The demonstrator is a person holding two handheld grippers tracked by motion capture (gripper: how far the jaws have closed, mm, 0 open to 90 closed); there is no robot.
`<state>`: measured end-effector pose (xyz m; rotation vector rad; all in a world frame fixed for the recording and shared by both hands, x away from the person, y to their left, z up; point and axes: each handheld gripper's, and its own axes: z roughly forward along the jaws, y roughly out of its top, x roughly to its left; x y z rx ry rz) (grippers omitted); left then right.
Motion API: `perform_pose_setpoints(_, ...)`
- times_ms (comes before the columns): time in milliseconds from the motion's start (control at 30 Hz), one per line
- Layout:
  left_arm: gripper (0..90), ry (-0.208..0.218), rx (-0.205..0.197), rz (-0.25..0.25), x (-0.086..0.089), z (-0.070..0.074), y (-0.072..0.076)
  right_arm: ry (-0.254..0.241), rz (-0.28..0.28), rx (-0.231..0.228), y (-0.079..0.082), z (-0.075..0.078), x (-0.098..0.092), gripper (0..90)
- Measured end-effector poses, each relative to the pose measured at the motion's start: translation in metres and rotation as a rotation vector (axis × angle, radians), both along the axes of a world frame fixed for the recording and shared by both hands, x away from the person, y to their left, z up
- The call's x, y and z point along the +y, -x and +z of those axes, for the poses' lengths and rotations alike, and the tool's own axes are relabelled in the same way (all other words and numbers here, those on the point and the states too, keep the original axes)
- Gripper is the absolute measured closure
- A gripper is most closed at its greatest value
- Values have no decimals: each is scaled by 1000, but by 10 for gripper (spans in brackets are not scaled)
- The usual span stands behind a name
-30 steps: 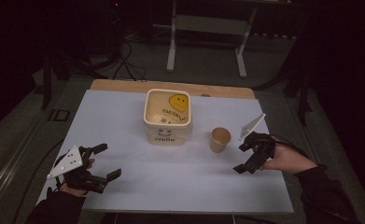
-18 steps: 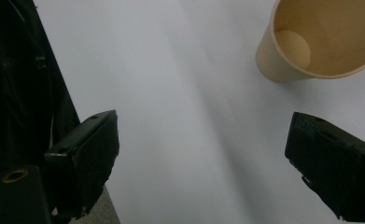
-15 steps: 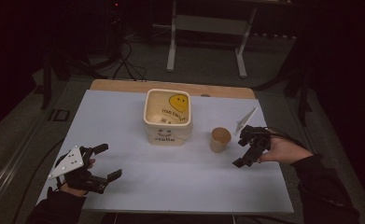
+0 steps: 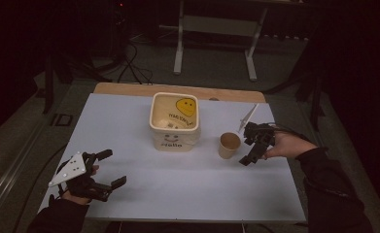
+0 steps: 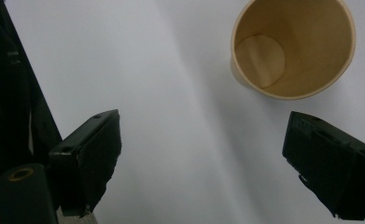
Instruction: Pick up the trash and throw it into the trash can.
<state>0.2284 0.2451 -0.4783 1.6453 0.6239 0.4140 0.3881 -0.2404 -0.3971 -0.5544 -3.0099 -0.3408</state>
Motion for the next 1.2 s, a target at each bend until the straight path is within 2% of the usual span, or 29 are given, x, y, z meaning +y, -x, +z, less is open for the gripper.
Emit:
perform_pose_setpoints(100, 4, 0, 3, -1, 0, -1, -1, 24, -2, 10, -6, -1, 1, 103)
perform_pose_setpoints(200, 5, -2, 5, -4, -1, -1, 0, 83, 3, 26, -10, -5, 4, 99)
perform_pose_setpoints(300, 4, -5, 4, -4, -1, -1, 0, 102, 16, 25, -14, -6, 6, 99)
perform_pose_setpoints(400, 4, -7, 2, -6, -1, 0, 0, 100, 28, 10, -18, -6, 8, 99)
perform_pose_setpoints(567, 4, -7, 3, -7, -1, -1, 0, 89, 32, 14, -26, -9, 11, 99)
perform_pose_setpoints(767, 4, -5, 7, -12, -1, -1, -1, 82, 64, -20, -32, -11, 13, 99)
perform_pose_setpoints(1067, 4, -5, 7, -15, -1, -1, -1, 105, 66, -35, -42, -21, 14, 100)
perform_pose_setpoints(1200, 4, -6, 9, -16, -1, -2, -1, 102, 73, -39, -44, -25, 17, 99)
